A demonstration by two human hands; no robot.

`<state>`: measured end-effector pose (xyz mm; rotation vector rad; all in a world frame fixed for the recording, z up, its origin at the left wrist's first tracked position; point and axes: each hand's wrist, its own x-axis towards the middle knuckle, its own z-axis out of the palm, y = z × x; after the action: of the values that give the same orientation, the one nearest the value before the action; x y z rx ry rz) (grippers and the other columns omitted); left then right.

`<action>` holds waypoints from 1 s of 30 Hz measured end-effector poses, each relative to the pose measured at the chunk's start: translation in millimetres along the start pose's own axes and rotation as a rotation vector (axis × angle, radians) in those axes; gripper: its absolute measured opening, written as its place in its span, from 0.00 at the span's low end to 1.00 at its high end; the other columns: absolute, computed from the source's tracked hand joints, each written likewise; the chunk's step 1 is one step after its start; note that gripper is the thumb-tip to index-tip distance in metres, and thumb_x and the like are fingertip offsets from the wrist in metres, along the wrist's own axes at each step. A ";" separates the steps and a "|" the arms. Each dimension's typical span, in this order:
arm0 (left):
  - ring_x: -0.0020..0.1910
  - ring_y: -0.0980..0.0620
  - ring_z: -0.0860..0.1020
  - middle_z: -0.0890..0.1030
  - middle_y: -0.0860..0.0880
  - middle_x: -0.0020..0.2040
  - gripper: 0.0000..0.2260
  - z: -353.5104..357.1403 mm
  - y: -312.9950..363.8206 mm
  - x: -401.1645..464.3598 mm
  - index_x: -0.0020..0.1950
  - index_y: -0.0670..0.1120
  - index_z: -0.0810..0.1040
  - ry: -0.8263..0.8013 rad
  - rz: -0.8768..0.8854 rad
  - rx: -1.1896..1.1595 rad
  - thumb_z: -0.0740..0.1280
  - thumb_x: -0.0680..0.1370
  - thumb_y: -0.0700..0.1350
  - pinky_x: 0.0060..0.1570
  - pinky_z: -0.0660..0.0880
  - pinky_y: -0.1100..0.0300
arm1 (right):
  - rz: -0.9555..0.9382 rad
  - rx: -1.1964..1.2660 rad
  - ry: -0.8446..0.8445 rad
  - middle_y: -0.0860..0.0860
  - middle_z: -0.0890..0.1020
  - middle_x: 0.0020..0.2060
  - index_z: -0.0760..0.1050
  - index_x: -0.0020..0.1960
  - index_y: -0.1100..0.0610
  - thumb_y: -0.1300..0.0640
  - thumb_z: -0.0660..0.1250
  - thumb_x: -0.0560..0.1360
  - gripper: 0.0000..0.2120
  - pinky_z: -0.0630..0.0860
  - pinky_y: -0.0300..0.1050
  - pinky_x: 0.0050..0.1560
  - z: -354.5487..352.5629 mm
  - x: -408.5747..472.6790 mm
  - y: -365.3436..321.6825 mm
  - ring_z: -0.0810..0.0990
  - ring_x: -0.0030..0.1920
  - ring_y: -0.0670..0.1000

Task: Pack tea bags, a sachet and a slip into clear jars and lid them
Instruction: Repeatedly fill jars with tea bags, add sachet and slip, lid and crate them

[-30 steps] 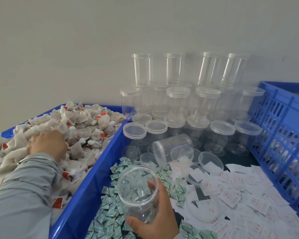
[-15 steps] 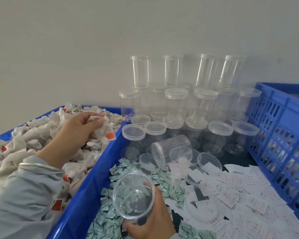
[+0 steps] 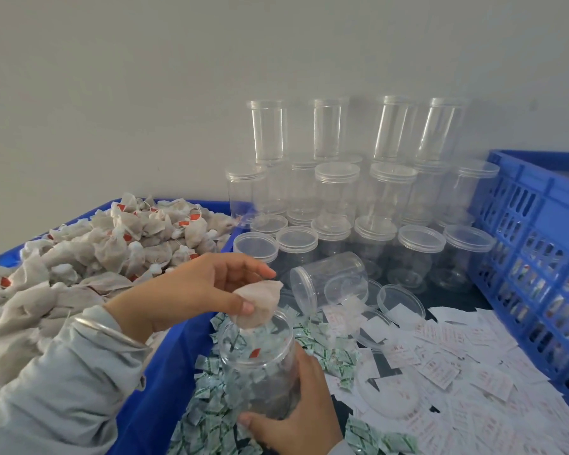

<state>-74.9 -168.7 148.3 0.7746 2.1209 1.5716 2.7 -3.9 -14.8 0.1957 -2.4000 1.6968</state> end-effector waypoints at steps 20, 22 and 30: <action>0.45 0.50 0.78 0.79 0.50 0.50 0.08 -59.4 -34.2 7.8 0.53 0.53 0.78 0.805 -0.356 0.826 0.67 0.74 0.45 0.42 0.71 0.58 | 0.014 0.072 0.014 0.29 0.65 0.62 0.54 0.71 0.34 0.29 0.76 0.49 0.56 0.72 0.44 0.64 0.3 -2.9 4.1 0.66 0.65 0.34; 0.59 0.43 0.74 0.75 0.43 0.62 0.19 -77.7 -48.6 2.4 0.65 0.49 0.73 0.752 -0.582 1.024 0.66 0.74 0.46 0.59 0.70 0.49 | 0.020 0.110 -0.007 0.34 0.68 0.64 0.56 0.71 0.36 0.33 0.79 0.50 0.55 0.74 0.47 0.63 0.9 -3.4 4.9 0.69 0.66 0.39; 0.69 0.35 0.63 0.65 0.36 0.71 0.26 -88.3 -68.3 -13.3 0.70 0.47 0.68 0.618 -0.950 1.088 0.65 0.75 0.56 0.69 0.60 0.42 | 0.018 0.142 0.009 0.37 0.69 0.65 0.56 0.72 0.38 0.35 0.80 0.49 0.57 0.76 0.46 0.60 2.0 -6.9 9.6 0.71 0.65 0.41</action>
<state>-131.5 -257.5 109.1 -0.5826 3.0228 0.0607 7.1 -2.6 -25.9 0.1870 -2.2817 1.8736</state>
